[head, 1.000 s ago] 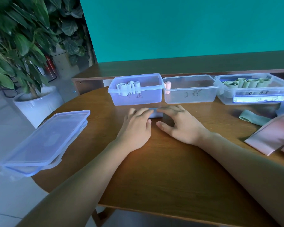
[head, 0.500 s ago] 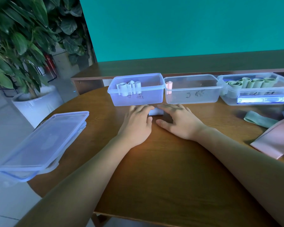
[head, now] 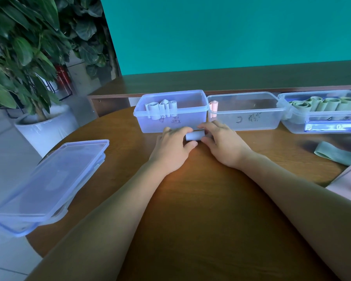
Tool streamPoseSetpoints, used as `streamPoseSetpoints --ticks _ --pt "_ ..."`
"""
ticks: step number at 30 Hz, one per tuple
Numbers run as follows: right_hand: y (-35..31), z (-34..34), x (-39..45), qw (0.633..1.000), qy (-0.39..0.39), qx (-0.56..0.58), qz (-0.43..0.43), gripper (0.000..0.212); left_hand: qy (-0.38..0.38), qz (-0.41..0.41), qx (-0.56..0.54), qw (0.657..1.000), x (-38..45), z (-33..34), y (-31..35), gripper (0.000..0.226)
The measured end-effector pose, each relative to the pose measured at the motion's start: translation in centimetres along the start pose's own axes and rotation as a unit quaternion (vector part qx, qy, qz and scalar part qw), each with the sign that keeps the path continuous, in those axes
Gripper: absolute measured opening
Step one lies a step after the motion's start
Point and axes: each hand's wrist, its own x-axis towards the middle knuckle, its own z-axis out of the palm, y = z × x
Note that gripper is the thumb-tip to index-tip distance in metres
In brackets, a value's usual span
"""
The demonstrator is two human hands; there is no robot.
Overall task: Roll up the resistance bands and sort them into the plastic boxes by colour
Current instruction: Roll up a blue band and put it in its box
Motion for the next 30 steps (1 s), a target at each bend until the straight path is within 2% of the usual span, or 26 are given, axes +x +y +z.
streamPoseSetpoints --ticks 3,8,11,15,23,26,30 --pt "0.1 0.0 -0.1 0.999 0.012 0.027 -0.013 0.025 0.008 0.000 -0.024 1.000 0.1 -0.2 0.0 0.036" --pt "0.0 -0.2 -0.4 0.997 0.030 0.067 -0.024 0.031 0.011 0.015 -0.005 1.000 -0.2 -0.4 0.4 0.030" --pt "-0.2 -0.5 -0.9 0.989 0.059 0.131 -0.030 0.033 0.018 0.026 -0.009 0.999 -0.2 -0.4 0.4 0.030" --pt "-0.6 -1.0 -1.7 0.970 0.072 0.232 -0.030 0.037 -0.001 0.001 -0.065 0.998 -0.4 -0.5 0.3 0.028" --pt "-1.6 -2.3 -2.3 0.943 0.058 0.326 -0.024 0.021 -0.037 0.014 -0.173 0.984 -1.9 -2.0 0.0 0.025" --pt "-2.5 -3.3 -2.4 0.939 0.060 0.335 -0.043 0.014 -0.026 0.009 -0.249 0.968 -2.1 -2.3 -0.2 0.021" --pt "-3.6 -4.5 -1.8 0.939 0.085 0.332 -0.029 0.017 0.022 -0.002 -0.326 0.945 -1.8 -2.2 -0.1 0.019"
